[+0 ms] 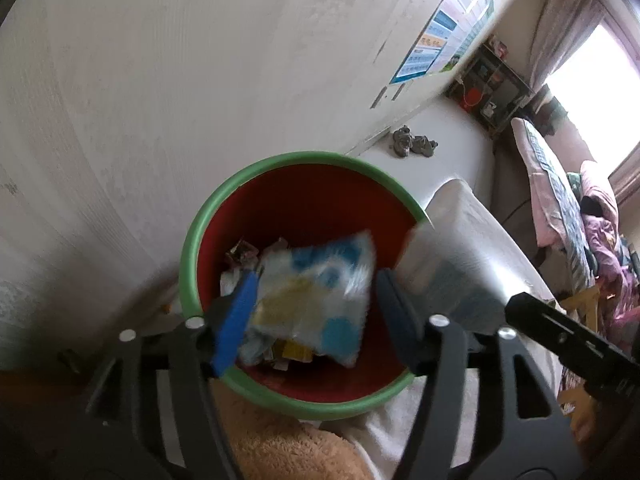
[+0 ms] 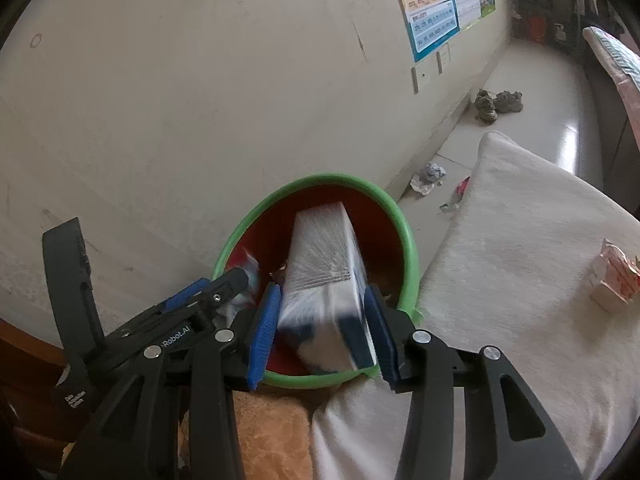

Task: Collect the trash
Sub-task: 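Open both grippers over the bin to drop the carton and wrapper, then grasp the yellow snack bag with the right gripper while the left grasps the pink wrapper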

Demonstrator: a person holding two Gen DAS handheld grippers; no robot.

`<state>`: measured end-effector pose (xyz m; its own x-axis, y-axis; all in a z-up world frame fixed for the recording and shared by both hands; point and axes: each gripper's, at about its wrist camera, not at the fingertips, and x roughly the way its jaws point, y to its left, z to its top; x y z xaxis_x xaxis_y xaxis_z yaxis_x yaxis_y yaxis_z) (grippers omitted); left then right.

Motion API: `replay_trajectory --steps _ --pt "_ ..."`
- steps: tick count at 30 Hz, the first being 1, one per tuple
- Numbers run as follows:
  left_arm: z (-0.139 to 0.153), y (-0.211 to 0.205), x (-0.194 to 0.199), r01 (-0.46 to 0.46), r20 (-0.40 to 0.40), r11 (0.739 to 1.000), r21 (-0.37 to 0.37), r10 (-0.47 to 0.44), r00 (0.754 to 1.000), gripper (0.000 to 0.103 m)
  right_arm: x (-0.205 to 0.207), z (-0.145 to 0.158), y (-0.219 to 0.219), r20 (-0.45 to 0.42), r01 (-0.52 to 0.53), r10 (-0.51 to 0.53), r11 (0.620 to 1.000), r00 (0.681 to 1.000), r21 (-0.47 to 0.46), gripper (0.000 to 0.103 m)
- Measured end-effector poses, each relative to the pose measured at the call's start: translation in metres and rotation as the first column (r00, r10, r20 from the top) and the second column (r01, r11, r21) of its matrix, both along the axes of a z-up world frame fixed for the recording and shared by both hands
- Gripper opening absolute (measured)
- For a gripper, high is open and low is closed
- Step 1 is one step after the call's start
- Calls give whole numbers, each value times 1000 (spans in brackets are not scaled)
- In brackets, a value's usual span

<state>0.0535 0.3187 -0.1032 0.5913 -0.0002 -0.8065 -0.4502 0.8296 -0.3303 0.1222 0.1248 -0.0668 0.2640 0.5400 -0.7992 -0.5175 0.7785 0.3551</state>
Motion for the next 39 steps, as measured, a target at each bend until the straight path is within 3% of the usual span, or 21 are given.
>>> replay_trajectory --steps 4,10,15,18,21,24,28,34,37,38,39 --pt "-2 0 -3 -12 -1 1000 -14 12 1000 74 1 0 -3 -4 6 -6 1000 1000 12 53" --pt "-4 -13 -1 -2 -6 999 -47 2 1000 74 4 6 -22 -2 55 -55 998 999 26 55" --pt "0 -41 3 71 -13 997 -18 -72 997 74 16 12 -87 21 223 -223 975 975 3 61" --pt "4 -65 9 132 -18 991 10 -131 991 76 38 6 -157 2 399 -399 917 917 -16 62" --pt "8 -87 17 173 -17 985 13 -173 985 79 65 -8 -243 -22 587 -590 806 807 -69 62" --pt "11 -111 29 211 -10 978 6 -211 977 82 91 -27 -304 -82 685 -693 721 717 -105 64" --pt "18 -155 46 291 -2 957 12 -291 957 85 123 -52 -342 -159 730 -743 669 650 -140 64" --pt "22 -212 65 390 -14 920 28 -390 921 86 161 -79 -343 -214 696 -729 685 650 -215 64" --pt "21 -237 77 427 -20 902 57 -427 904 88 164 -87 -342 -237 685 -709 704 664 -186 63" --pt "21 -245 81 440 -21 895 68 -440 898 88 163 -88 -343 -231 683 -705 708 671 -177 55" --pt "20 -251 85 451 -22 889 77 -451 892 88 163 -89 -344 -229 678 -695 718 682 -160 38"
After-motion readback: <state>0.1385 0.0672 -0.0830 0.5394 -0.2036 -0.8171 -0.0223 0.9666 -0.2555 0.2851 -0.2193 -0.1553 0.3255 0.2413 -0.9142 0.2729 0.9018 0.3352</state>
